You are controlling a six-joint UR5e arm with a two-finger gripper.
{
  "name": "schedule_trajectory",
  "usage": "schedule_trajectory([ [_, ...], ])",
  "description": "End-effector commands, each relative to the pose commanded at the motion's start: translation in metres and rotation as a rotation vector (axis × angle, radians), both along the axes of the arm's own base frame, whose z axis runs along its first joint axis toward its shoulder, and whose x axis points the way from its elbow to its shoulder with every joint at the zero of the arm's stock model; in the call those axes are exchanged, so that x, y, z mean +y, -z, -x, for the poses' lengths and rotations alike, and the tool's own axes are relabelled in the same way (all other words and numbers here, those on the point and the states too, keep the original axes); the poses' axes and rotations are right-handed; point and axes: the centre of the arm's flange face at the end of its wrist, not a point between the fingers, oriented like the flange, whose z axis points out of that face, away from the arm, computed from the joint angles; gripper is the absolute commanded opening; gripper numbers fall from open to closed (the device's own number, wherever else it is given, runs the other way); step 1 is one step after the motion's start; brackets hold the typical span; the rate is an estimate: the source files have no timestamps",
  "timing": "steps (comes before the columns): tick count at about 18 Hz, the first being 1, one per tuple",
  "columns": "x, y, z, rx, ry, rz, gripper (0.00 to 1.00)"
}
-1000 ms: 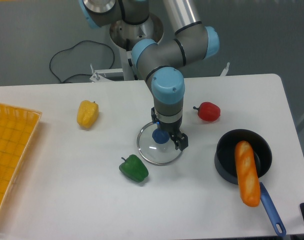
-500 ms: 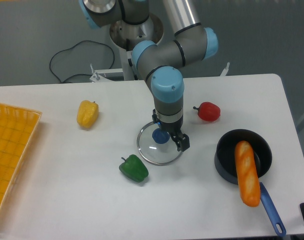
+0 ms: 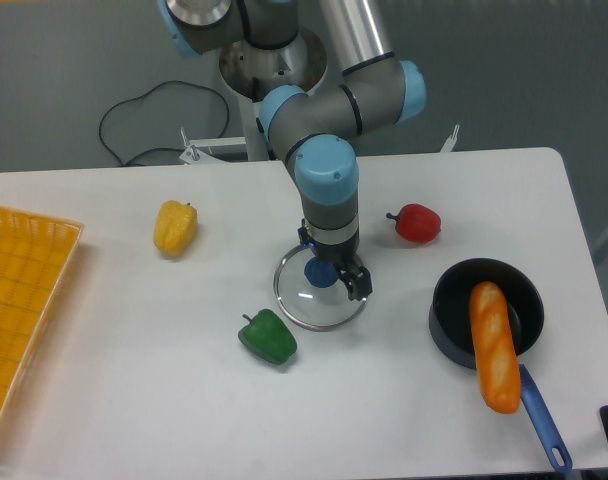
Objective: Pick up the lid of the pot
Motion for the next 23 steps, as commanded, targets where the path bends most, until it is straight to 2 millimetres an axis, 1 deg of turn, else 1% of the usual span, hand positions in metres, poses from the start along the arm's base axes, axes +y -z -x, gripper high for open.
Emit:
schedule_trajectory([
  [6, -0.002, 0.002, -0.004, -0.004, -0.002, 0.003, 1.00],
  [16, 0.000, 0.006, -0.003, -0.008, -0.002, 0.006, 1.00],
  [23, 0.001, 0.017, -0.003, -0.025, 0.000, 0.020, 1.00],
])
